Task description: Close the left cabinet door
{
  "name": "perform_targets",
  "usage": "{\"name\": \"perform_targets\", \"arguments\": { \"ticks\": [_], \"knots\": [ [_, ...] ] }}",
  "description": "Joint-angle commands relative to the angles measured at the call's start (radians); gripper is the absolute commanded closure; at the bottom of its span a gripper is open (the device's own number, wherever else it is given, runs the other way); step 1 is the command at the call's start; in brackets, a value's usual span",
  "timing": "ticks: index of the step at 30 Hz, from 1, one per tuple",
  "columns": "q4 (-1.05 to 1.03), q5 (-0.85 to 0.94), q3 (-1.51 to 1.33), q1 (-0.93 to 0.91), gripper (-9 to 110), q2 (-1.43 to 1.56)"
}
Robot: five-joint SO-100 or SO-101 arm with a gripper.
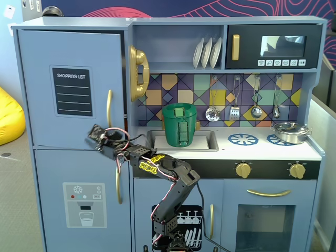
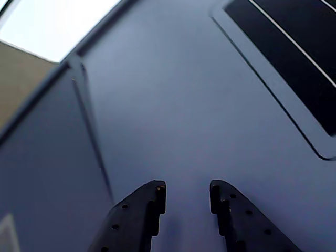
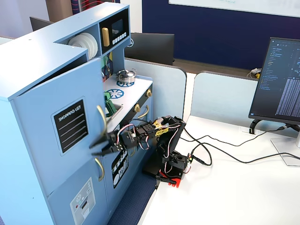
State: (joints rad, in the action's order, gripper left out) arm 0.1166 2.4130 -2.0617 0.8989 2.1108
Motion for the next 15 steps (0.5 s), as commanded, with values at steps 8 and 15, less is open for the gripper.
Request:
{"name": "perform_targets", "arguments": {
  "ticks": [8, 15],
  "knots": [
    [0.06, -0.028, -0.023, -0.08, 101, 0.026],
    [0.072, -0.063, -0.084, -0.141, 101, 0.067]
  ]
}}
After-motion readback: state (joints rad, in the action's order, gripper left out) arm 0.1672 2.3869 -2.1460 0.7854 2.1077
